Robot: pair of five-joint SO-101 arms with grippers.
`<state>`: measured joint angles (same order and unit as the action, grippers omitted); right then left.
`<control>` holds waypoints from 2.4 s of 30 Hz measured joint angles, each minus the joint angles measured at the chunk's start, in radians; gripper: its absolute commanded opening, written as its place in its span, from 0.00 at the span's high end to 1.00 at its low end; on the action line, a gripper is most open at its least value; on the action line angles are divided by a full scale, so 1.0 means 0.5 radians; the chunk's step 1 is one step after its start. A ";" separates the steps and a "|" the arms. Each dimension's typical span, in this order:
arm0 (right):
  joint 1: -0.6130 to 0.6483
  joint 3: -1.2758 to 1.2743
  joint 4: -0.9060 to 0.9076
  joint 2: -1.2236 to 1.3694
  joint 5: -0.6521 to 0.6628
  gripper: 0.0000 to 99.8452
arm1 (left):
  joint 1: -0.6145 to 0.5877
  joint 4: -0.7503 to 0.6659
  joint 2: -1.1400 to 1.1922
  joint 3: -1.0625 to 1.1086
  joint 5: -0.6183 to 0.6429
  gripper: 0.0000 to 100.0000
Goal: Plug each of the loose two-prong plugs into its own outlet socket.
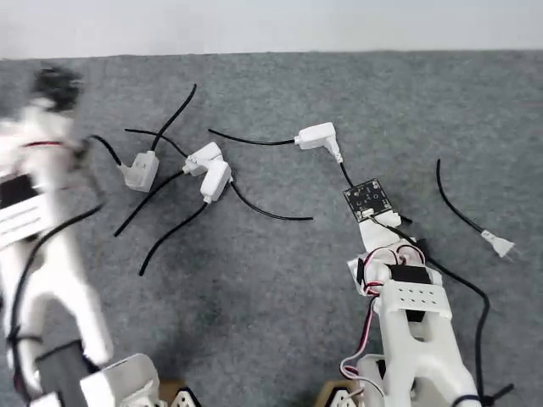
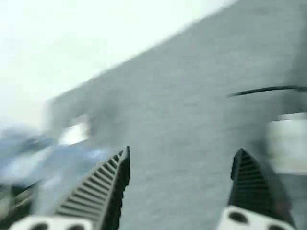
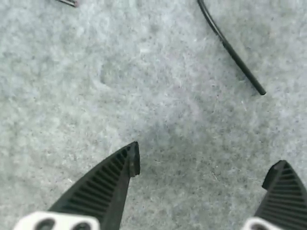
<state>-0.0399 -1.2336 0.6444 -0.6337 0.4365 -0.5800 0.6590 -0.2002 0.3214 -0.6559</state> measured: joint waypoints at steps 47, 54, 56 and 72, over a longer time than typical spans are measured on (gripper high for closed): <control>0.000 -0.025 0.000 0.000 0.000 0.60 | -0.666 -0.512 0.773 0.608 -0.767 0.89; 0.000 -0.025 0.000 0.000 0.000 0.60 | -0.669 -0.534 0.853 0.580 -1.049 0.89; 0.000 -0.025 0.000 0.000 0.000 0.60 | -0.675 -0.534 0.853 0.577 -1.056 0.90; 0.040 -0.055 0.000 0.000 0.074 0.60 | -0.746 -0.166 0.451 0.571 -0.832 0.68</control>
<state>-0.0199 -1.2612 0.6444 -0.6337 0.4733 -0.9528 0.5762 0.0253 0.6068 -1.0717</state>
